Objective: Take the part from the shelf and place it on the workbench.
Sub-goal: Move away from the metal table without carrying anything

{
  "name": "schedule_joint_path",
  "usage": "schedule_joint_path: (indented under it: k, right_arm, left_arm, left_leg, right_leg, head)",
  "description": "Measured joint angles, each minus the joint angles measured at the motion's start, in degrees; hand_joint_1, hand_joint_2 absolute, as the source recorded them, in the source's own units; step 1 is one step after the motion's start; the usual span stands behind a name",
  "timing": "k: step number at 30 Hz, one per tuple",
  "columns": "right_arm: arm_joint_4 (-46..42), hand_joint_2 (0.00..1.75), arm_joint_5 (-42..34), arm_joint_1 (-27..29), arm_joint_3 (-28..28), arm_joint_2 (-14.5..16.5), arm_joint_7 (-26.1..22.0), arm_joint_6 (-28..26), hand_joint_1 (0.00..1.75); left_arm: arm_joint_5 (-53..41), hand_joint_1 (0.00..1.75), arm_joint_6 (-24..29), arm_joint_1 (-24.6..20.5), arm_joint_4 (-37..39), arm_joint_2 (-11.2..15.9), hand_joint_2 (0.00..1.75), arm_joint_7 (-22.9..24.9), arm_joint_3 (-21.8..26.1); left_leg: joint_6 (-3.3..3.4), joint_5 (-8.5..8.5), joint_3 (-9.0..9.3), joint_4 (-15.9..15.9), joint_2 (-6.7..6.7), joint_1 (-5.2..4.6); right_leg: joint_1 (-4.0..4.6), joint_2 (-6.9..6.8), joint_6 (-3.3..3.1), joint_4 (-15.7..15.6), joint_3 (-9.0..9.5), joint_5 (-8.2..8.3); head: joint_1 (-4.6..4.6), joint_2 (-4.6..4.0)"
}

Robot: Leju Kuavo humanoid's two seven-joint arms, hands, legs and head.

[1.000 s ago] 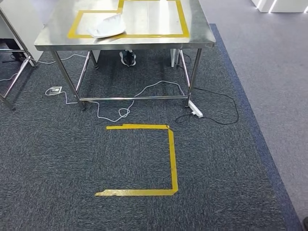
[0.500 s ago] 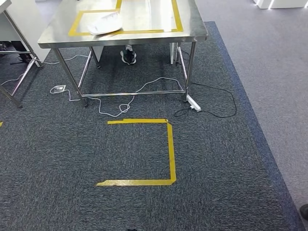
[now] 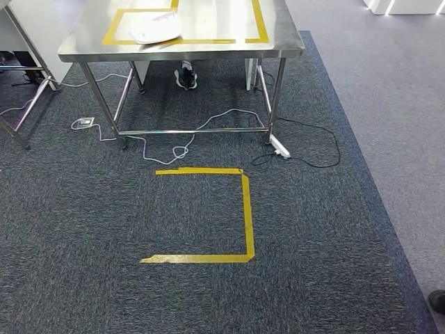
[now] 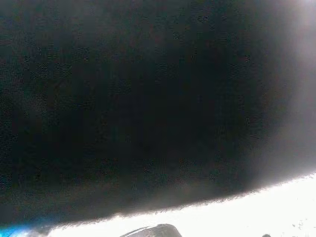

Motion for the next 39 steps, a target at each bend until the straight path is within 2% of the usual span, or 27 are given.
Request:
schedule_joint_path:
  k: [4, 24, 27, 28, 29, 30, 32, 33, 34, 35, 36, 37, 38, 39]
  right_arm:
    - [0.0, 0.0, 0.0, 0.0, 0.0, 0.0, 0.0, -0.1, 0.0]
    - [1.0, 0.0, 0.0, 0.0, 0.0, 0.0, -0.1, 0.2, 0.0]
    - [1.2, 0.0, 0.0, -0.1, 0.0, 0.1, -0.6, 0.3, 0.0]
    - [1.3, 0.0, 0.0, -0.1, 0.0, 0.1, -0.8, 0.4, 0.0]
    - [1.4, 0.0, 0.0, -0.1, 0.0, 0.1, -0.9, 0.4, 0.0]
    - [1.4, 0.0, 0.0, -0.1, 0.0, 0.1, -1.0, 0.4, 0.0]
    - [1.6, 0.0, -0.1, -0.1, 0.0, 0.2, -1.0, 0.5, 0.0]
    - [1.7, 0.0, 0.6, -0.1, 0.0, 0.2, -1.0, 0.6, 0.0]
    - [1.8, 0.0, 2.0, 0.0, 0.0, 0.2, -1.1, 0.6, 0.0]
    - [1.9, 0.0, 3.7, 0.0, 0.0, 0.2, -1.1, 0.7, 0.0]
    - [2.0, 0.0, 5.4, 0.0, 0.0, 0.2, -1.2, 0.8, 0.0]
    - [2.1, 0.0, 6.3, 0.0, 0.0, 0.3, -1.2, 0.8, 0.0]
    - [2.2, 0.0, 6.5, 0.0, 0.0, 0.4, -1.3, 0.9, 0.0]
    - [2.3, 0.0, 6.3, 0.0, 0.0, 0.6, -1.3, 0.9, 0.0]
  left_arm:
    - [0.6, 0.0, 0.0, -0.1, 0.0, 0.0, 0.0, 0.2, -0.6]
    - [4.5, 0.0, -0.3, -0.5, 0.9, 0.0, 0.0, 0.6, -3.0]
    - [4.9, 0.0, -0.2, -0.5, 1.0, 0.0, 0.0, 0.6, -3.4]
    - [5.0, 0.0, -0.1, -0.6, 1.0, 0.0, 0.0, 0.7, -3.6]
    - [5.1, 0.0, 0.0, -0.6, 1.0, 0.0, 0.0, 0.8, -3.7]
    - [5.2, 0.0, 0.0, -0.6, 1.0, 0.0, 0.0, 0.8, -3.8]
    - [5.3, 0.0, 0.0, -0.6, 1.1, 0.0, 0.0, 1.0, -3.9]
    - [5.4, 0.0, 0.1, -0.6, 1.1, 0.0, 0.0, 1.0, -4.0]
    - [5.5, 0.0, 0.1, -0.6, 1.1, 0.0, 0.0, 1.1, -4.1]
    - [5.5, 0.0, 0.1, -0.6, 1.1, 0.0, 0.0, 1.2, -4.2]
    - [5.5, 0.0, 0.1, -0.6, 1.1, -0.1, 0.0, 1.3, -4.3]
    - [5.5, 0.0, 0.1, -0.7, 1.1, 0.0, 0.0, 1.3, -4.3]
    - [5.5, 0.0, 0.1, -0.8, 1.2, 0.1, 0.0, 1.3, -4.3]
    - [5.6, 0.0, 0.1, -0.8, 1.2, 0.2, 0.0, 1.3, -4.3]
  left_leg:
    - [0.27, 0.18, -0.11, 0.1, 0.0, -0.11]
    - [0.26, 0.25, -0.26, 0.1, 0.0, -0.05]
    - [0.95, 0.72, -0.26, -0.3, -0.01, -0.01]
    - [1.26, 1.14, -0.2, -0.9, -0.03, 0.14]
    - [1.48, 1.55, -0.16, -1.4, -0.05, 0.37]
    - [1.56, 1.87, -0.18, -1.8, -0.12, 0.57]
    - [1.49, 2.08, -0.56, -1.8, -0.4, 0.63]
    - [1.33, 2.18, -0.7, -1.8, -0.65, 0.7]
    - [1.13, 2.27, -0.79, -1.8, -0.97, 0.81]
    - [0.84, 2.34, -0.84, -1.7, -1.38, 1.0]
    - [0.45, 2.33, -0.88, -1.5, -1.86, 1.28]
    - [-0.06, 2.23, -1.03, -1.2, -2.37, 1.5]
    - [-0.65, 2.06, -1.34, -0.5, -2.93, 1.64]
    - [-1.15, 1.93, -1.75, 0.0, -3.44, 1.69]
  right_leg:
    - [-0.11, -0.01, 0.31, 0.0, -0.18, 0.21]
    - [-0.12, -0.01, 0.37, 0.1, -0.23, 0.29]
    - [-0.25, -0.11, 0.91, -0.2, 0.11, 0.56]
    - [-0.24, -0.09, 1.17, 0.1, -0.04, 0.16]
    - [-0.25, -0.03, 1.4, 1.4, -0.77, -0.93]
    - [-0.37, 0.05, 1.63, 4.1, -2.1, -2.67]
    - [-0.85, 0.12, 2.21, 12.2, -5.81, -6.53]
    - [-1.18, 0.12, 2.52, 15.4, -7.3, -7.49]
    - [-1.51, 0.12, 2.82, 16.7, -7.84, -7.35]
    - [-1.89, 0.16, 3.17, 15.3, -7.12, -6.02]
    - [-2.34, 0.4, 3.58, 11.8, -5.3, -3.94]
    - [-2.84, 1.45, 4.19, 7.6, -3.06, -2.34]
    - [-3.13, 2.55, 4.39, 4.0, -1.28, -1.24]
    - [-3.29, 3.37, 4.26, 1.9, -0.24, -0.91]
  head:
    - [-0.02, -0.01]
    - [-0.04, -0.01]
    - [-0.08, 0.0]
    - [-0.03, 0.01]
    - [0.05, 0.01]
    - [0.15, 0.01]
    - [0.25, 0.01]
    - [0.23, 0.0]
    - [0.24, 0.0]
    - [0.24, 0.0]
    - [0.24, 0.0]
    - [0.29, 0.01]
    - [0.42, 0.01]
    - [0.46, 0.01]
